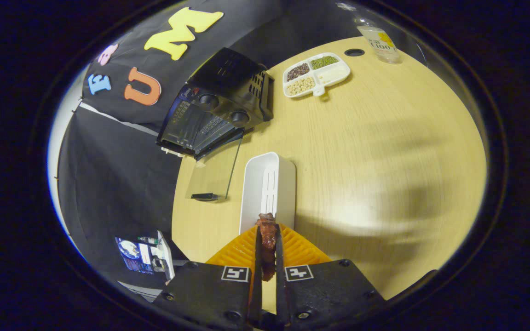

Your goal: Open the toaster oven, put the food inside, and close the toaster oven door.

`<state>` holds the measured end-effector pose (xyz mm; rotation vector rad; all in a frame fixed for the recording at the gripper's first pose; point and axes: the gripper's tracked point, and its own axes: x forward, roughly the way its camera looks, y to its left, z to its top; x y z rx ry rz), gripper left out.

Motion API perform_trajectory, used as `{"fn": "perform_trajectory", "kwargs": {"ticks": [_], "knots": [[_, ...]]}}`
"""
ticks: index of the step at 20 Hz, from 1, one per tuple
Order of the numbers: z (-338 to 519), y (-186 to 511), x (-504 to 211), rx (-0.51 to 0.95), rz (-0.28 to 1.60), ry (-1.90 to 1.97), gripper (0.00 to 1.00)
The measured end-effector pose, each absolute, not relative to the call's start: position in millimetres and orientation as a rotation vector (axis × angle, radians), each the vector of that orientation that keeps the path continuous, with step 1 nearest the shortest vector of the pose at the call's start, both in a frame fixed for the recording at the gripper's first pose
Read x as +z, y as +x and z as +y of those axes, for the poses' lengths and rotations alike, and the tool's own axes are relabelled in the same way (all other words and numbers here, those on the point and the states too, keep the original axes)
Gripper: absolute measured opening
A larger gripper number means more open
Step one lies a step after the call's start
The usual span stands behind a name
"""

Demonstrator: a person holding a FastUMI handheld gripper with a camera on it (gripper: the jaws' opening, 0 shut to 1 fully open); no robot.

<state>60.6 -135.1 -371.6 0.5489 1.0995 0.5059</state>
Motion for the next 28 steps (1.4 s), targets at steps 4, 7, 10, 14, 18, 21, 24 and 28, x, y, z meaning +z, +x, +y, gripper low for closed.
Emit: {"fn": "perform_trajectory", "kwargs": {"ticks": [4, 7, 10, 14, 18, 21, 24, 28], "knots": [[-130.4, 56.7, -345.3, 0.503, 1.044, 0.516, 0.15], [-110.9, 48.8, -314.2, 0.497, 0.973, 0.537, 0.15], [-74.3, 33.5, -291.5, 0.474, 0.9, 0.587, 0.15], [-18.3, 20.2, -276.1, 0.397, 0.797, 0.714, 0.15], [34.0, 25.6, -264.1, 0.329, 0.699, 0.852, 0.14], [66.9, 45.3, -258.2, 0.271, 0.622, 0.95, 0.14], [94.5, 73.7, -252.5, 0.234, 0.53, 1.067, 0.14], [121.7, 122.8, -263.7, 0.172, 0.437, 1.161, 0.14]]}}
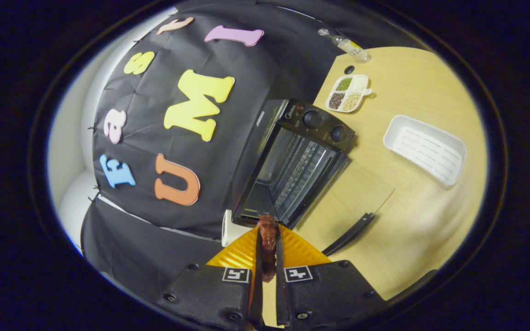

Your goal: Open the toaster oven, put the food inside, and close the toaster oven door.

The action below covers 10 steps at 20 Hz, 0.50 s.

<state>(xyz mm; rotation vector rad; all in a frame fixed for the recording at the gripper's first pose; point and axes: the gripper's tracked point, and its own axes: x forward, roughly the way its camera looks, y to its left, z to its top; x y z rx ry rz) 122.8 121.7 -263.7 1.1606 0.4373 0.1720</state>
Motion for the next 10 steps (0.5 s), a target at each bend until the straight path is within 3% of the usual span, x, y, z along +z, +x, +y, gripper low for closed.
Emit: {"fn": "perform_trajectory", "kwargs": {"ticks": [10], "knots": [[148.0, 236.8, -311.4, -0.011, 0.377, 1.25, 0.14]]}}
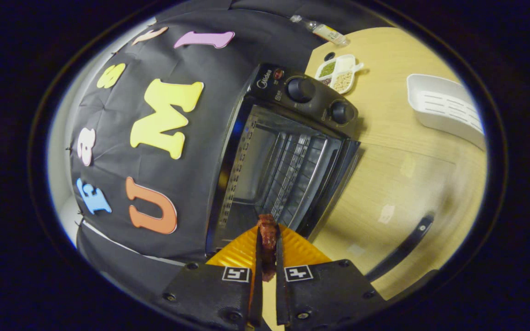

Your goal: Open the toaster oven, put the food inside, and close the toaster oven door.

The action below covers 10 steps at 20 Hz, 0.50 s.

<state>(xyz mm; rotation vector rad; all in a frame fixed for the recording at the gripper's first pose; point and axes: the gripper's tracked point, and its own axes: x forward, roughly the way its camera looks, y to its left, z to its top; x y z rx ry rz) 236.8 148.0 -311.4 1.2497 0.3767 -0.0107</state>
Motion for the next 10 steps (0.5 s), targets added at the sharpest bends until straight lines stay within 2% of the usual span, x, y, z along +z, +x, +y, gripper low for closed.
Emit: {"fn": "perform_trajectory", "kwargs": {"ticks": [10], "knots": [[145.5, 307.0, -333.3, -0.104, 0.332, 1.168, 0.14]]}}
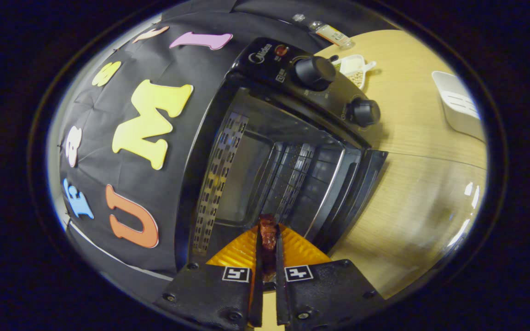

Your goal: Open the toaster oven, put the food inside, and close the toaster oven door.

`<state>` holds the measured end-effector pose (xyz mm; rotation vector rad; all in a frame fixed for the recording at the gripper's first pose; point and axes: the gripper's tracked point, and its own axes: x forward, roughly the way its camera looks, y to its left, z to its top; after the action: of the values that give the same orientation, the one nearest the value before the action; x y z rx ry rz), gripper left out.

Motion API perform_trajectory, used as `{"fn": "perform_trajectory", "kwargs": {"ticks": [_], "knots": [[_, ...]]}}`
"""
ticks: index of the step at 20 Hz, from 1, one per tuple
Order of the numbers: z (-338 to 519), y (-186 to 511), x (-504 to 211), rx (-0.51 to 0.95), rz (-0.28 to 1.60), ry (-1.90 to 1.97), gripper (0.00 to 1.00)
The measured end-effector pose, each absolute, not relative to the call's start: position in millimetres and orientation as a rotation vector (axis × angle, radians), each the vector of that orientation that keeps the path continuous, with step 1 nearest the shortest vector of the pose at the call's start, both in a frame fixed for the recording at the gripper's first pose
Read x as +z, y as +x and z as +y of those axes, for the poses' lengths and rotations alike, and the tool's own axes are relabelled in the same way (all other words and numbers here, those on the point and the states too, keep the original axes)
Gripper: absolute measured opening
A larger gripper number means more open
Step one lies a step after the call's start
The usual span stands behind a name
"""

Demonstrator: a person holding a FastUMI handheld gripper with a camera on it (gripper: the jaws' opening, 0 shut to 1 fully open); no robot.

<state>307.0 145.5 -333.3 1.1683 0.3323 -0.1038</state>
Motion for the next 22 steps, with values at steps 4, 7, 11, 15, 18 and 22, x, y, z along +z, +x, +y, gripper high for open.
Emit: {"fn": "perform_trajectory", "kwargs": {"ticks": [4, 7, 11, 15, 18, 22], "knots": [[146.7, 316.5, -337.3, -0.122, 0.329, 1.092, 0.17], [142.3, 316.2, -339.1, -0.127, 0.347, 0.977, 0.25], [127.9, 311.5, -341.2, -0.144, 0.358, 0.79, 0.65], [111.8, 302.8, -330.5, -0.147, 0.345, 0.654, 1.0], [108.5, 291.0, -329.0, -0.121, 0.35, 0.558, 1.0], [109.6, 259.7, -320.7, -0.076, 0.376, 0.446, 1.0]]}}
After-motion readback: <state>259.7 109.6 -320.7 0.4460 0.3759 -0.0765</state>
